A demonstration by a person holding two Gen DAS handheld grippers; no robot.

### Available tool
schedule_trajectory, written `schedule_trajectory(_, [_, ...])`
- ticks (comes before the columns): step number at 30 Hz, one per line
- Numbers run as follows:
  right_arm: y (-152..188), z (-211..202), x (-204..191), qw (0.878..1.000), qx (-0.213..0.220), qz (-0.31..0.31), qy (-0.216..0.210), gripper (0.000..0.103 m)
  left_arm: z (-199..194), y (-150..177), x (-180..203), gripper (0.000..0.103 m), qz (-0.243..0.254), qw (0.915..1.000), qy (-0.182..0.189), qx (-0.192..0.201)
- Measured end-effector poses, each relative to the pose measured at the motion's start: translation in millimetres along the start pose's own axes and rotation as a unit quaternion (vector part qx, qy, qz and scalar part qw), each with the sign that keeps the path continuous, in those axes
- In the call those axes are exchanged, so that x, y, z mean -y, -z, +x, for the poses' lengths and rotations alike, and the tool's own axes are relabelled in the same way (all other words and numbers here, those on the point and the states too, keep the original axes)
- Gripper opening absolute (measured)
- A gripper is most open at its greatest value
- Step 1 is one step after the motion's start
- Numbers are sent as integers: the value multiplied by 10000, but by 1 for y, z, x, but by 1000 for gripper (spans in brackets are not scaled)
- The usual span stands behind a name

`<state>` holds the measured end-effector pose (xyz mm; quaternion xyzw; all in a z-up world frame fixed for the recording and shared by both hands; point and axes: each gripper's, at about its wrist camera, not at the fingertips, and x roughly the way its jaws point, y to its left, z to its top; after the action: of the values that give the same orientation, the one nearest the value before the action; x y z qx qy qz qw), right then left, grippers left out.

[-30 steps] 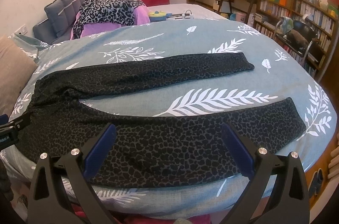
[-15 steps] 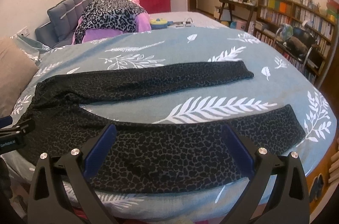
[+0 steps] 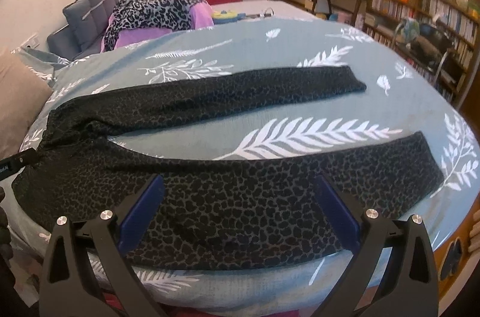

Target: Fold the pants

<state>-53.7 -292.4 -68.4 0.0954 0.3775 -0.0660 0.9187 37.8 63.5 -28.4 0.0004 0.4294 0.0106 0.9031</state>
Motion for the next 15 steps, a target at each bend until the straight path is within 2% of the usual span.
schedule_trajectory(7, [-2,15,3,9995,-206,122,-186,101,18,-18,-23,98,-224,9995,-211,-14])
schedule_trajectory(12, [0,27,-1,9979,-455,199,-423,101,38,-35,-40,98,-274,9983,-519,-5])
schedule_trajectory(15, [1,31,-3,9978,-498,178,-408,100,50,-45,-57,98,-437,9970,-645,-36])
